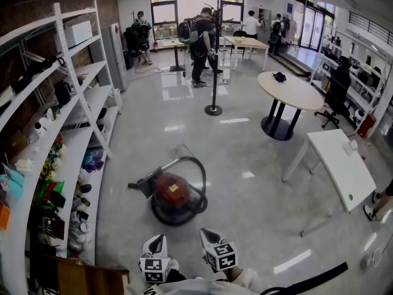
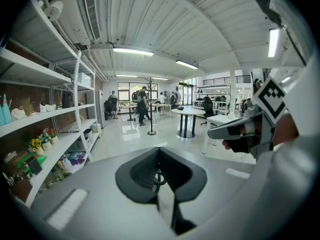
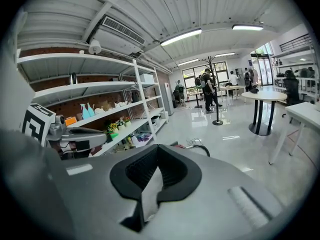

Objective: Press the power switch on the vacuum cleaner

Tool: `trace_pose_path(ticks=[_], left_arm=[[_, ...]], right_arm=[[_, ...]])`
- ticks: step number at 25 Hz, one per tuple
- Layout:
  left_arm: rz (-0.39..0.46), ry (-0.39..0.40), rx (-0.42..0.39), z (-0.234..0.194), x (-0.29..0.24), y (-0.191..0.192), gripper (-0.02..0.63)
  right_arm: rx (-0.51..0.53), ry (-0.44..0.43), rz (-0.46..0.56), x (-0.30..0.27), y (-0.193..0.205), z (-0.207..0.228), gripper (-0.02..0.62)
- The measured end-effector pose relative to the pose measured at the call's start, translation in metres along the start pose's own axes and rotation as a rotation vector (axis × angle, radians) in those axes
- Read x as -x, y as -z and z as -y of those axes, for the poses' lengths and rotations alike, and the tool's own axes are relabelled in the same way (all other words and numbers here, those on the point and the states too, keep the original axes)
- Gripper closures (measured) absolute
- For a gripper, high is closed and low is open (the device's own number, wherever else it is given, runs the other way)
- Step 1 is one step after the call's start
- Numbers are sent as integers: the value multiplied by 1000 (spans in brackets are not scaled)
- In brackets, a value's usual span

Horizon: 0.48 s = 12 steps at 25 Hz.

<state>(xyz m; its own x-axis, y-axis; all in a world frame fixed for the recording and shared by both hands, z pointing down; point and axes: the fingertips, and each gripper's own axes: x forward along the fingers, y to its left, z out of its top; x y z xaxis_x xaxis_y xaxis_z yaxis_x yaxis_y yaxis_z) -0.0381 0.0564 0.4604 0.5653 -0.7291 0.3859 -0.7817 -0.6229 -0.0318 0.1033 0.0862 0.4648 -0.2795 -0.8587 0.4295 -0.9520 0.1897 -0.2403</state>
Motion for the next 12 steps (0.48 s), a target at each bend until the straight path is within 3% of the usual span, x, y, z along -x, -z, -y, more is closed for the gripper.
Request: trace_pose_path(ticks=[12], left_arm=[[-33, 15, 29, -27, 13, 12, 606]], right_arm=[[-20, 22, -22, -8, 2, -24, 594]])
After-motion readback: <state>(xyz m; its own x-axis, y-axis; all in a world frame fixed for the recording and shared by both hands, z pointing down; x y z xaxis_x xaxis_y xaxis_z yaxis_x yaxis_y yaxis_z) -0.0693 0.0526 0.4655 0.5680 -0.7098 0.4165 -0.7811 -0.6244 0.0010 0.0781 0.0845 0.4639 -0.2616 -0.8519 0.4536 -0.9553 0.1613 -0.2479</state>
